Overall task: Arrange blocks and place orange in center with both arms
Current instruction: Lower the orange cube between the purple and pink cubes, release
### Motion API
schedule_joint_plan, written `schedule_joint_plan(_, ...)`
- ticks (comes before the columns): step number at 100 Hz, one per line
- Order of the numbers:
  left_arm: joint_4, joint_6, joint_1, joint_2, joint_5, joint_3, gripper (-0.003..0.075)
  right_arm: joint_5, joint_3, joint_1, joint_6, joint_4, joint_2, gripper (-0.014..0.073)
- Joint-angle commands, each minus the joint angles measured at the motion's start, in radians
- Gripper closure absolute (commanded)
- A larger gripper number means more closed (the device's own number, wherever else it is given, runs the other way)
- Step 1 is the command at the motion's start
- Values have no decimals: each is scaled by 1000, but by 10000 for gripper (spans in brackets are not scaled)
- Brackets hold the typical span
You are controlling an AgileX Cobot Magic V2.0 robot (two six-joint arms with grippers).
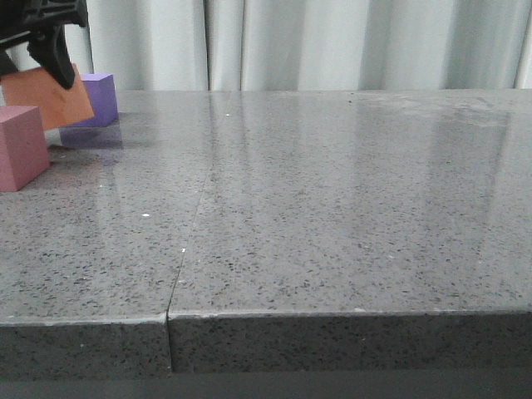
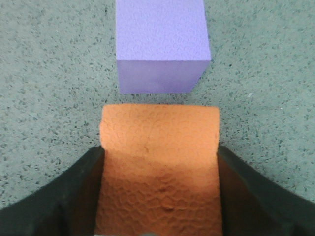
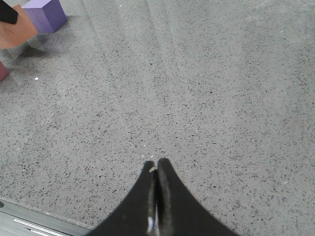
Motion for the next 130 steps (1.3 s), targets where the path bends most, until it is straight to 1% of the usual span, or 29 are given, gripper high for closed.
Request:
schedule_joint_plan(1, -2, -16, -7, -28, -60, -29, 458, -78, -25, -1, -8, -12, 4, 653)
schedule_joint_plan(13, -1, -16, -7, -23, -58, -29, 457, -78, -25, -1, -8, -12, 4, 653)
schedule_joint_plan(20, 10, -14, -7, -23, -58, -29, 439, -78, -25, -1, -8, -12, 4, 653)
schedule_joint_plan(32, 11, -14, -7, -23, -58, -29, 348, -78, -25, -1, -8, -12, 4, 653)
schedule_joint_plan(43, 11, -14, -7, -23, -52, -29, 281, -78, -25, -1, -8, -12, 4, 653)
schedule_joint_plan(60, 11, -14, -7, -23, -48, -29, 182, -78, -25, -1, -8, -12, 4, 653)
schedule_joint_plan(67, 3, -14, -7, -23, -44, -29, 154, -78, -25, -1, -8, -12, 4, 653)
schedule_joint_plan(95, -13, -14, -7, -30, -21, -31, 150, -78, -25, -1, -8, -12, 4, 653)
schedule_joint_plan(130, -21, -14, -7, -120, -29, -31, 155, -78, -25, -1, -8, -12, 4, 653)
